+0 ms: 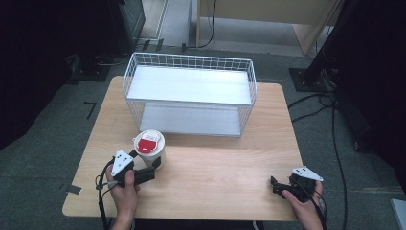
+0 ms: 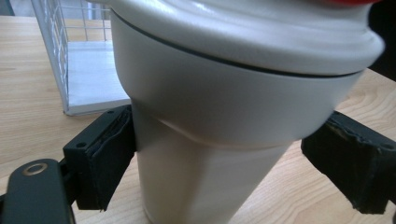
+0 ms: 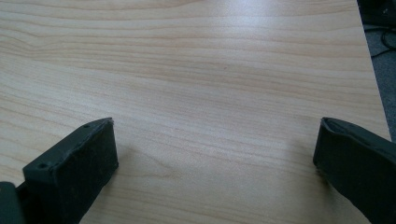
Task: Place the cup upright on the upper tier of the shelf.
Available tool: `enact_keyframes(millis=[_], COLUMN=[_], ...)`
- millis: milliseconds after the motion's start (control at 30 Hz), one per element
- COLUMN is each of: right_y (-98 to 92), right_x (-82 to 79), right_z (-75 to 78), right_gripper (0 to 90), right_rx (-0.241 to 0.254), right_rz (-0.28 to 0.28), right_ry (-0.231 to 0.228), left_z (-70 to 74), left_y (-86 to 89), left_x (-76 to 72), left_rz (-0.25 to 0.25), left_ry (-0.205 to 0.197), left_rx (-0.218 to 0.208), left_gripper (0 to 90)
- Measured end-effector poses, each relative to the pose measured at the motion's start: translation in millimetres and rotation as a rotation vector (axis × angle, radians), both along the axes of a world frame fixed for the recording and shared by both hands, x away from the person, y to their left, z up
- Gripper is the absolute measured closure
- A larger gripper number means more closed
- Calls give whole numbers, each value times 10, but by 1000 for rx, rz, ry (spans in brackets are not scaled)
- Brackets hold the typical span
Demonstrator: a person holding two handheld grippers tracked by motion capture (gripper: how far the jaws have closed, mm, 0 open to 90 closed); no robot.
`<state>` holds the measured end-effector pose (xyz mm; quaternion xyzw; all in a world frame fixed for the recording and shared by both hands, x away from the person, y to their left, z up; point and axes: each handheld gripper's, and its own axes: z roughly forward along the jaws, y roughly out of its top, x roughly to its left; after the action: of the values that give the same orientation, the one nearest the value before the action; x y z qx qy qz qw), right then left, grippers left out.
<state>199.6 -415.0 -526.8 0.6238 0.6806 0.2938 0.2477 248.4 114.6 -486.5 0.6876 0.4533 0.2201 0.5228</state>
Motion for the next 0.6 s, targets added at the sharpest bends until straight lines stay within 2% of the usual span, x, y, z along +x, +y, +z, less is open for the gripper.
enact_keyframes(millis=[133, 267, 333, 600], right_y=[0, 0, 0, 0], right_x=[0, 0, 0, 0], right_z=[0, 0, 0, 0], right_gripper=[0, 0, 0, 0], right_rx=[0, 0, 1, 0], right_rz=[0, 0, -1, 0], right_ry=[0, 0, 1, 0], left_z=[-26, -47, -52, -103], left_y=[-44, -69, -78, -115], left_x=[43, 94, 101, 136], left_rz=[9, 17, 17, 21], left_ry=[-10, -5, -6, -41], left_rx=[5, -26, -27, -42], left_gripper=[94, 70, 67, 39])
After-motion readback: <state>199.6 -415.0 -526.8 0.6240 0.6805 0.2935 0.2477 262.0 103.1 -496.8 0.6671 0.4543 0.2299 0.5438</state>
